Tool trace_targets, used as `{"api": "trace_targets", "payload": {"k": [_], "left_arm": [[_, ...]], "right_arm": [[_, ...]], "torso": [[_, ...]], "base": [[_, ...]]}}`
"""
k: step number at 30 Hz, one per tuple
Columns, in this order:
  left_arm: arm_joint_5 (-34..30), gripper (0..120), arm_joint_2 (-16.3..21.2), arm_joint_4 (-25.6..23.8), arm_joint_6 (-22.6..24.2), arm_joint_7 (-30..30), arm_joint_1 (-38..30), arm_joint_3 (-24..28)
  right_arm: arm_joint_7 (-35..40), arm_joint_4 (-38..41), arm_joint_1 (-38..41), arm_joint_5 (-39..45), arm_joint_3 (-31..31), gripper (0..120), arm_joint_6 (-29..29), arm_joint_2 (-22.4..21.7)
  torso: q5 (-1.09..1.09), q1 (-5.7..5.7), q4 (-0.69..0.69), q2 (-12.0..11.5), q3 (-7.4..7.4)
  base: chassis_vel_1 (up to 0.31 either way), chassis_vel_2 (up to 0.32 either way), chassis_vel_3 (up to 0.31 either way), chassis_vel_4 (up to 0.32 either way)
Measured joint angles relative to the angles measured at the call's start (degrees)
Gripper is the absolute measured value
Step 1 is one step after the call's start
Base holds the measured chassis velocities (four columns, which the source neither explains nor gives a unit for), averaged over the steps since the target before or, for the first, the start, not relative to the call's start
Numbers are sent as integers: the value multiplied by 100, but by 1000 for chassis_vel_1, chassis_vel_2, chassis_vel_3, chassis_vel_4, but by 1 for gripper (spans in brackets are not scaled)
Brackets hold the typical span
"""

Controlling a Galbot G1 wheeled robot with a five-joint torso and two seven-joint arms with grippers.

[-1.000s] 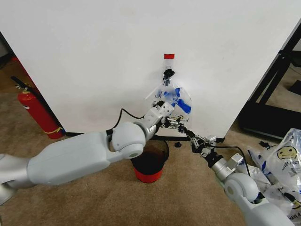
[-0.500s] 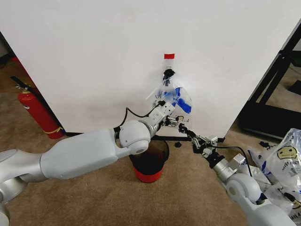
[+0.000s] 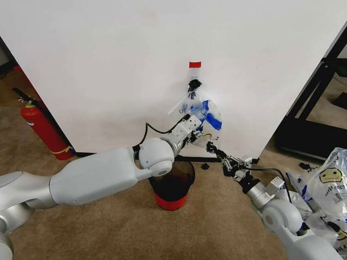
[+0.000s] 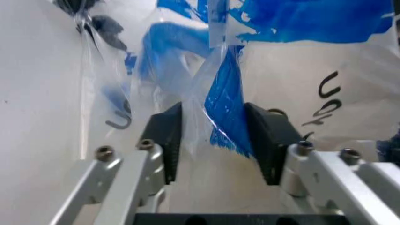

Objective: Pick up the garbage bag from the wall and place it over the trash bin.

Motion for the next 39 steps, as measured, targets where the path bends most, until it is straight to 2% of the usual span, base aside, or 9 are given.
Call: {"api": "trace_targets", "payload": {"k": [3, 9, 16, 23, 31, 33, 36, 37, 39], "left_arm": [[10, 27, 2, 11, -14, 3, 30, -1], [34, 1, 14, -19, -157, -24, 83, -109], [33, 0, 99, -198, -174, -190, 262, -375], [169, 0, 135, -519, -125, -337, 798, -815], [385, 0, 154, -587, -172, -376, 1099, -908], [485, 0, 128, -589, -197, -399, 1190, -919], [539, 0, 120, -590, -217, -409, 1231, -919], [695, 0, 123, -596, -263, -416, 1298, -919], [753, 0, 127, -595, -280, -417, 1316, -918]], "right_arm": [[0, 0, 8, 14, -1, 0, -7, 1], [2, -28, -2, 15, -2, 0, -4, 9], [35, -2, -39, -28, 6, 0, 11, 47], [187, 204, -121, -365, 43, 0, -4, 143], [500, 601, -343, -668, 326, 22, -229, 84], [615, 909, -550, -896, 590, 34, -374, 20], [693, 1160, -694, -1005, 714, 39, -518, -31], [780, 1721, -956, -1270, 945, 51, -822, -164], [791, 1869, -1030, -1389, 1020, 52, -898, -224]], "torso": [[0, 0, 0, 0, 0], [0, 0, 0, 0, 0], [0, 0, 0, 0, 0], [-1, 0, 0, 0, 0], [1, 0, 1, 0, 0], [1, 0, 0, 0, 0], [1, 0, -2, 0, -1], [0, 0, -1, 0, -1], [-4, 0, 0, 1, -1]], "base": [[0, 0, 0, 0], [0, 0, 0, 0], [0, 0, 0, 0], [0, 0, 0, 0], [0, 0, 0, 0], [0, 0, 0, 0], [0, 0, 0, 0], [0, 0, 0, 0], [0, 0, 0, 0]]}}
